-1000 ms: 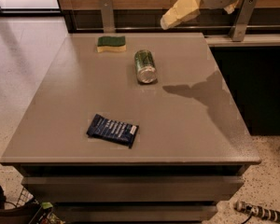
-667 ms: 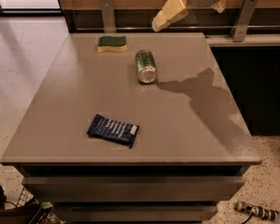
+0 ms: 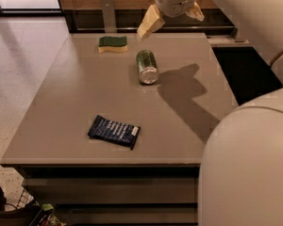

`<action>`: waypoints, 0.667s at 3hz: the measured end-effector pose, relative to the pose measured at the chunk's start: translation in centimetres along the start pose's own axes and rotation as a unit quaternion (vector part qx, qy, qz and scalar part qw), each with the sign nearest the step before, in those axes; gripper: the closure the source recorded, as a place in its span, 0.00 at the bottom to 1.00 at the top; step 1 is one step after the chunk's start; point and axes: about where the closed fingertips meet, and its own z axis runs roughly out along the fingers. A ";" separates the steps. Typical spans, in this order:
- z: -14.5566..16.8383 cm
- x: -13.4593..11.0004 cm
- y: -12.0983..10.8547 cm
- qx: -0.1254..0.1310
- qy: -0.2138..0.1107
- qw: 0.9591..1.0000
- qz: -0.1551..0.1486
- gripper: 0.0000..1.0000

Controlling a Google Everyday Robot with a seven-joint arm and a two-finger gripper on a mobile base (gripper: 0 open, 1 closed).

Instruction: Place green can upright

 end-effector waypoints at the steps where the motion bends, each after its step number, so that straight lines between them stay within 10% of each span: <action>1: 3.0 -0.7 0.6 0.002 0.039 0.999 0.006 0.00; 2: 4.5 -1.0 1.3 0.001 0.058 0.998 0.003 0.00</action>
Offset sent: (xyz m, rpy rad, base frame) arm 0.0254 0.0178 -0.0476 -0.0590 0.1706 -0.0344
